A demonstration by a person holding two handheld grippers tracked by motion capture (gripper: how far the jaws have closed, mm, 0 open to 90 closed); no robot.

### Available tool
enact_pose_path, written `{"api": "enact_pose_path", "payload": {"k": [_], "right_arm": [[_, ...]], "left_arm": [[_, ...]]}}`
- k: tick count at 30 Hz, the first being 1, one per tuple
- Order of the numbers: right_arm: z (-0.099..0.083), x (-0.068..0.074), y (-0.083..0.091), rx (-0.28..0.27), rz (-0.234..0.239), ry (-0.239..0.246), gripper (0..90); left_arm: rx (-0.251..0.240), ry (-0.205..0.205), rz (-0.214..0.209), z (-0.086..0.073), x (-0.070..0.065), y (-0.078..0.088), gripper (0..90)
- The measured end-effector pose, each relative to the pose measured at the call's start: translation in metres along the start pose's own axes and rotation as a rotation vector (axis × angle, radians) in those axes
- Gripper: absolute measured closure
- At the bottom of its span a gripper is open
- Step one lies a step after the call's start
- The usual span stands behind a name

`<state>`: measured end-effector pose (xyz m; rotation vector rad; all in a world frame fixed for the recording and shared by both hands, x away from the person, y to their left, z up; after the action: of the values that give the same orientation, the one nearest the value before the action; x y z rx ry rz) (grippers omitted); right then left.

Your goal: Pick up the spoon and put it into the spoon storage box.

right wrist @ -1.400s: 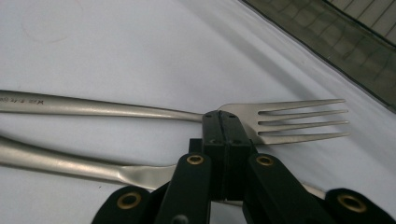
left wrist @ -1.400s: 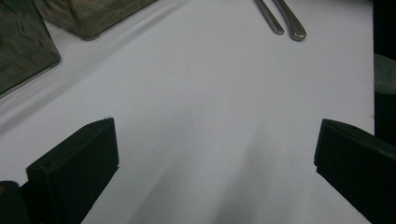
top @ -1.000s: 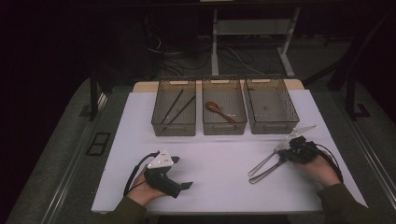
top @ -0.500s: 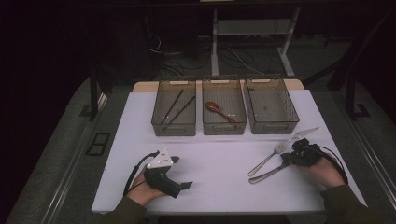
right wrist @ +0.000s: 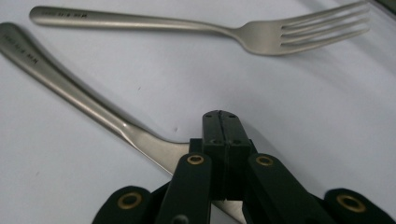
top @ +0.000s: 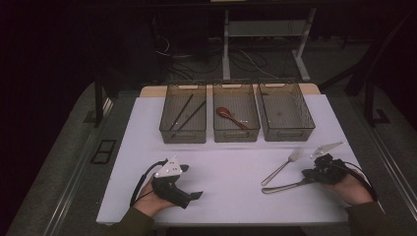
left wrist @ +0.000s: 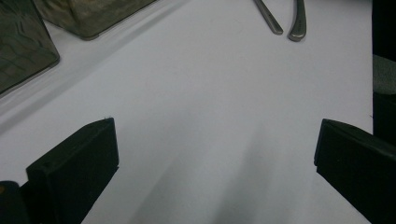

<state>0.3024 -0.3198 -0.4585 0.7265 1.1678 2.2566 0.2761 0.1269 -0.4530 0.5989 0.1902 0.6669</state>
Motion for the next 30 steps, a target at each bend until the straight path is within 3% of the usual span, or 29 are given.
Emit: {"api": "enact_pose_path", "payload": {"k": [8,16,19,23,30], "right_arm": [[-0.016,0.011,0.008,0.005,0.008,0.001,90.0],[-0.020,0.010,0.018,-0.044,0.047,-0.001,90.0],[-0.013,0.012,0.027,-0.080,0.064,0.036,82.7],[-0.004,0.018,0.032,-0.083,0.087,0.076,73.0],[0.012,0.034,0.018,-0.018,0.146,0.197,62.5]], "left_arm": [[0.000,-0.002,-0.001,0.000,0.000,0.000,0.0],[0.003,-0.007,0.001,0.000,0.000,0.000,0.0],[0.004,-0.001,0.001,0.000,0.000,0.000,0.0],[0.002,0.002,0.002,0.000,0.000,-0.001,0.0],[0.000,0.006,0.002,0.000,0.000,-0.001,0.0]]}}
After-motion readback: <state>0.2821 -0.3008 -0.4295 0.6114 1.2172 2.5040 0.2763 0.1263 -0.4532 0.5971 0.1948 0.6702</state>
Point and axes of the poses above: each handheld gripper's, and its own axes: y roughly backward along the jaws, z roughly out of its top, x roughly to its left, the point moved 3 cm from there along -y, roughly forward along the jaws, and after that the axes turned 13 degrees about z, right-handed, at the moved point
